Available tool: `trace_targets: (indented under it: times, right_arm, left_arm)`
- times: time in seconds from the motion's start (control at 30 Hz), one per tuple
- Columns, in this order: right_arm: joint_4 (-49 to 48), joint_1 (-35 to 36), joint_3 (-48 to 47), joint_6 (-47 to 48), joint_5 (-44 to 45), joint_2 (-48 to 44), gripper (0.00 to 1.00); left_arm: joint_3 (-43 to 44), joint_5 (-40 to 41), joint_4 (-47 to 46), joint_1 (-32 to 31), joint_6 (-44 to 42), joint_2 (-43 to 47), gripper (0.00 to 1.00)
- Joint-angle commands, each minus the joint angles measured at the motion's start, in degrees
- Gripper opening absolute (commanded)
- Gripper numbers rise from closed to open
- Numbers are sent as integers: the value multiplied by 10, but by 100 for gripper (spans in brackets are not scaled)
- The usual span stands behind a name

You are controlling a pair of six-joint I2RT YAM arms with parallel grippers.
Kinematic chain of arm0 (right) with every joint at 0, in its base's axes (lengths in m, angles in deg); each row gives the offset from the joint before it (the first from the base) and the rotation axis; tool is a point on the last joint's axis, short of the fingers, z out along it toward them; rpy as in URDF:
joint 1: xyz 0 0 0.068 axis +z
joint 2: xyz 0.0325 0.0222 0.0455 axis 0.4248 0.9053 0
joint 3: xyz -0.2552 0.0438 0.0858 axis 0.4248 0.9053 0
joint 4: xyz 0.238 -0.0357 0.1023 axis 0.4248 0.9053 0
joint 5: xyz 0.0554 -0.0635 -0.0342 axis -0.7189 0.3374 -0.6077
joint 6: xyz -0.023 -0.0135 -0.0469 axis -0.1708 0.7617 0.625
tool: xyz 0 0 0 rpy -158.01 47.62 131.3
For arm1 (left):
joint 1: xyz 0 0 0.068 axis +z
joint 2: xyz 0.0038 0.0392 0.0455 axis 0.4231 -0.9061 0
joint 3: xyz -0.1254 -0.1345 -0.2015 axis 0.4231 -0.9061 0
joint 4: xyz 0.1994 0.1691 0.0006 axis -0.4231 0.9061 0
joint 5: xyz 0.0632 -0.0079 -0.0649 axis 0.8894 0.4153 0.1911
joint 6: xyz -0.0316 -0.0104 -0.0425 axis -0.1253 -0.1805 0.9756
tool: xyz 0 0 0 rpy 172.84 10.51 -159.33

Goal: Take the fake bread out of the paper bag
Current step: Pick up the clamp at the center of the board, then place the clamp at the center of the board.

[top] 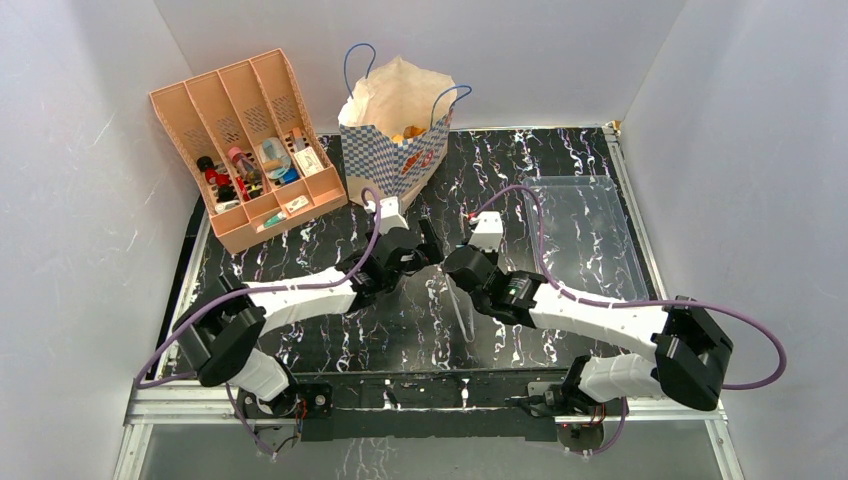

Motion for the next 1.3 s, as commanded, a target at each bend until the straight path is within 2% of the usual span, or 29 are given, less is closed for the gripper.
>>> trace_targets:
  times: [0.0, 0.4, 0.57, 0.67, 0.73, 0.8, 0.87, 1.07, 1.27]
  right_arm:
    - [-49, -2, 6, -16, 3, -22, 0]
    - [-69, 7, 6, -16, -1, -31, 0]
    - [-72, 14, -7, -13, 7, -14, 0]
    - [-67, 15, -13, -13, 26, -6, 0]
    - [-65, 15, -15, -13, 42, -3, 0]
    - [-65, 15, -17, -12, 54, 0, 0]
    - [-65, 15, -19, -9, 66, 7, 0]
    - [-52, -6, -24, -13, 95, 15, 0]
    - [-54, -90, 15, -9, 65, -33, 0]
  left_arm:
    - [-22, 18, -40, 0, -20, 38, 98]
    - [12, -35, -28, 0, -40, 6, 96]
    - [27, -50, -11, 0, -36, -4, 88]
    - [34, -57, 3, 0, -35, -4, 76]
    - [32, -58, 9, 0, -35, 2, 54]
    - [27, -57, 15, 0, -34, 10, 25]
    - [24, -48, 26, 0, -31, 17, 2]
    - [8, 2, 74, 3, -16, 52, 0]
    - [-56, 51, 116, 23, 6, 136, 0]
